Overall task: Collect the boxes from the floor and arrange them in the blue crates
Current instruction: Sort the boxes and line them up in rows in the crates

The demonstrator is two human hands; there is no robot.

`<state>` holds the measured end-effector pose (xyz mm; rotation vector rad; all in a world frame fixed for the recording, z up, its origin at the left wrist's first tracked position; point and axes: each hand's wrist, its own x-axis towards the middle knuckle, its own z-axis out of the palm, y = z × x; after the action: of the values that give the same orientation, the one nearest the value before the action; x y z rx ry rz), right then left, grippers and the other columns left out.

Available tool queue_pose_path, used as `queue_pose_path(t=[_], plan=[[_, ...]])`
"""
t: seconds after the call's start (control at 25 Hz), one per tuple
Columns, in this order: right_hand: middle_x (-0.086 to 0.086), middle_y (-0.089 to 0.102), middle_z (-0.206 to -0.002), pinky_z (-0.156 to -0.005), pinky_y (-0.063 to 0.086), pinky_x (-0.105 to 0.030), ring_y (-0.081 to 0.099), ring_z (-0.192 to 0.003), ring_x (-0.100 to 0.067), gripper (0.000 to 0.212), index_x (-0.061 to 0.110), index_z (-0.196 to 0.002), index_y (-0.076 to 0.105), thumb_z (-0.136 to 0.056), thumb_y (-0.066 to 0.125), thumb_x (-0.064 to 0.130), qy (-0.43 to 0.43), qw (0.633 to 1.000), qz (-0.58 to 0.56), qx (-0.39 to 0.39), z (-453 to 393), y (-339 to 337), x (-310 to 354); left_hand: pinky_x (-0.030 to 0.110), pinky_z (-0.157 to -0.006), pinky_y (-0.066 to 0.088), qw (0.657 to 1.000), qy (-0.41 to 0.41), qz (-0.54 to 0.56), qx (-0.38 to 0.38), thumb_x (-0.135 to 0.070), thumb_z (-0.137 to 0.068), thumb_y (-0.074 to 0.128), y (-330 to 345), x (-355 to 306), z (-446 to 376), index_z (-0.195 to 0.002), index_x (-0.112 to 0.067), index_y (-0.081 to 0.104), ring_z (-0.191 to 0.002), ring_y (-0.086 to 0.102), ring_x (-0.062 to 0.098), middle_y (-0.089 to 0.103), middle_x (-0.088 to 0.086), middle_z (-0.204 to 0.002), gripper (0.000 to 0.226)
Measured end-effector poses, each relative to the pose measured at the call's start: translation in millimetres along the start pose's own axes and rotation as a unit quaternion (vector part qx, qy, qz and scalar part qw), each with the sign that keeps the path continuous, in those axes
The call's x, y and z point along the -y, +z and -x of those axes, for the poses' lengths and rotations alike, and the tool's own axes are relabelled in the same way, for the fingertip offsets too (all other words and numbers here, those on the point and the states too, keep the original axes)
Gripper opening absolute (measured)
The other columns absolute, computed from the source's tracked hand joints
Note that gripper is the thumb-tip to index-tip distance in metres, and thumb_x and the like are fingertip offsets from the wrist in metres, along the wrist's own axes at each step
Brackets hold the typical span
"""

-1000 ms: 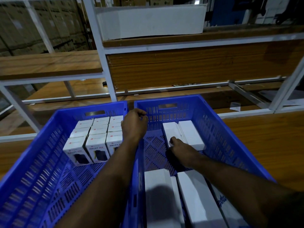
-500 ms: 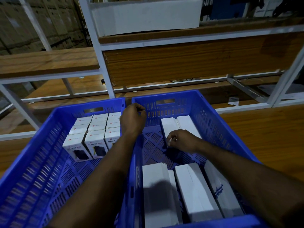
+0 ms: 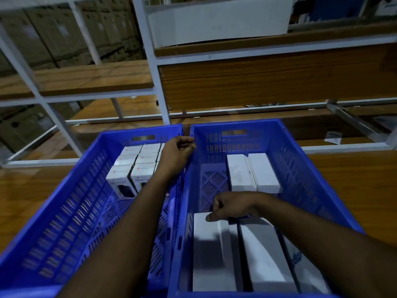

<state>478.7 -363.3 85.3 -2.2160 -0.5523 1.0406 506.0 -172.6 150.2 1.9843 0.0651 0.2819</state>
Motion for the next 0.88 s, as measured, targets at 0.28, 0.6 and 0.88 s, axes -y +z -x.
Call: queue_pose_path(t=[0.28,0.6,0.88], plan=[[-0.003,0.06,-0.092,-0.066,0.045,-0.029,0.055,-0.082,-0.018,0.035,0.015,-0.094,0.06,-0.077,0.083,0.035,-0.014,0.968,-0.203,-0.145,19,-28,7,0.033,-0.088,0.057,0.997,0.041,-0.049,-0.046,-0.016,-0.097,0.062,12,0,8,-0.114,-0.012,0.067,-0.101,0.065,0.01,0.069,-0.001,-0.109,0.019],[-0.011,0.065,-0.111,-0.081,0.056,-0.047,0.067,-0.089,-0.027,0.044,0.016,-0.108,0.059,-0.075,0.083,0.034,-0.064,0.843,-0.391,-0.364,23,-66,-3,0.02,-0.094,0.051,0.998,0.011,0.053,0.038,-0.026,-0.09,0.074,26,-11,17,-0.14,-0.013,0.052,-0.12,0.058,0.011,0.061,-0.001,-0.131,0.056],[-0.013,0.068,-0.11,-0.081,0.057,-0.043,0.068,-0.093,-0.027,0.049,0.013,-0.113,0.059,-0.079,0.078,0.043,-0.116,0.775,-0.458,-0.419,32,-65,9,0.025,-0.081,0.057,0.983,-0.031,0.042,0.174,-0.036,-0.102,0.053,37,-33,34,-0.143,-0.023,0.043,-0.105,0.068,0.012,0.066,-0.003,-0.123,0.044]])
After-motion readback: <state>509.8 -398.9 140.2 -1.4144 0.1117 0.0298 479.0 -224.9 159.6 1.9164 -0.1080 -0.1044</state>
